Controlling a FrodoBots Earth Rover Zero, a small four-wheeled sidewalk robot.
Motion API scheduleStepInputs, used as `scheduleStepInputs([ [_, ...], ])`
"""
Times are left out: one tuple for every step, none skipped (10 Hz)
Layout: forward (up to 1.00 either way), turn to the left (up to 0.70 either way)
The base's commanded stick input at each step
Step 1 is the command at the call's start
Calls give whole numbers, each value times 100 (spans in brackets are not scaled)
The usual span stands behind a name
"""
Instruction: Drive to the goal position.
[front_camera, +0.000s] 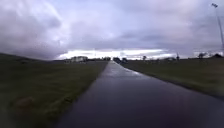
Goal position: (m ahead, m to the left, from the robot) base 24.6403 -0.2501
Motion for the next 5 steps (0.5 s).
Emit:
scheduleStepInputs([
  [70,0],
  [70,0],
  [70,0],
  [70,0],
  [70,0],
])
